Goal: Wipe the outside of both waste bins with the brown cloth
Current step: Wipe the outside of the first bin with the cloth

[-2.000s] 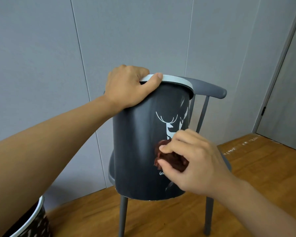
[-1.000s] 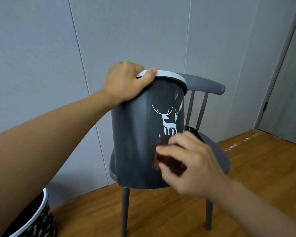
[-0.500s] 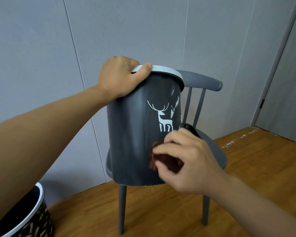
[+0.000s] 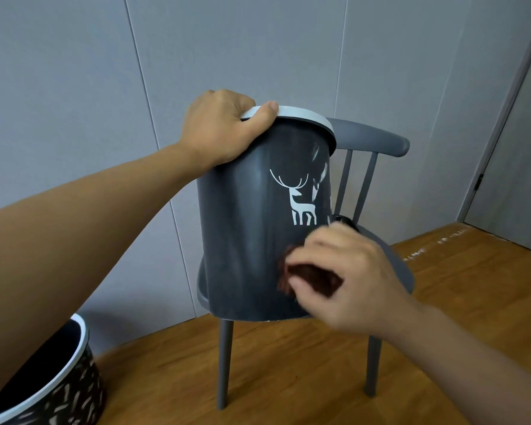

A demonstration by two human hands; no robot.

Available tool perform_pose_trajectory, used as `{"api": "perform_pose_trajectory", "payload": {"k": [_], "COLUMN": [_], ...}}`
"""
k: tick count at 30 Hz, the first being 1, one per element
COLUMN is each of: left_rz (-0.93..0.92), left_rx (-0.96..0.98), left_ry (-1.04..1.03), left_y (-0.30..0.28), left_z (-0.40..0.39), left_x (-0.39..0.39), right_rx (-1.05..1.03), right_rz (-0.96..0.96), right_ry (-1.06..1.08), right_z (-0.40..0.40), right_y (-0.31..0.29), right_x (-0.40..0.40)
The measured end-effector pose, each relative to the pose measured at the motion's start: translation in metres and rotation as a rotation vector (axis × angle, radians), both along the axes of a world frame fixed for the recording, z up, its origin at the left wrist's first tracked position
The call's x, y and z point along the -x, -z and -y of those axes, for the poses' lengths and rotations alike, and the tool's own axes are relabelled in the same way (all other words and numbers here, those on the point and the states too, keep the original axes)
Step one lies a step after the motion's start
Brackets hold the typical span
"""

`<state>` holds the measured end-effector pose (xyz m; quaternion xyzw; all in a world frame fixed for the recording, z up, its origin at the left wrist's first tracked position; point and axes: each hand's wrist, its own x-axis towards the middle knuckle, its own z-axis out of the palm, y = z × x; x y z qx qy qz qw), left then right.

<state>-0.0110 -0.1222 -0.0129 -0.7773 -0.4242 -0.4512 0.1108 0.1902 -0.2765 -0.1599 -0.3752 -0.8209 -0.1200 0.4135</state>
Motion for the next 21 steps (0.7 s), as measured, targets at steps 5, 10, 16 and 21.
{"api": "perform_pose_trajectory", "payload": {"k": [5,10,16,21], "left_rz": [0.005,0.001,0.038,0.047], "left_rx": [0.0,0.001,0.034,0.023], "left_ry": [0.013,-0.003,0.004,0.014], "left_y": [0.001,0.001,0.001,0.003], "left_z": [0.0,0.001,-0.005,-0.005], "left_x": [0.001,0.0,0.004,0.007], "right_rx": [0.082,-0.029,0.118,-0.018], "right_rz": [0.029,-0.232,0.105,0.001], "right_ry": [-0.038,0.152,-0.073,0.069], "right_z": [0.009,-0.015,0.011,0.005], "right_y": [0.002,-0.013,0.008,0.005], "right_x": [-0.005,-0.003,-0.007,-0.006]}}
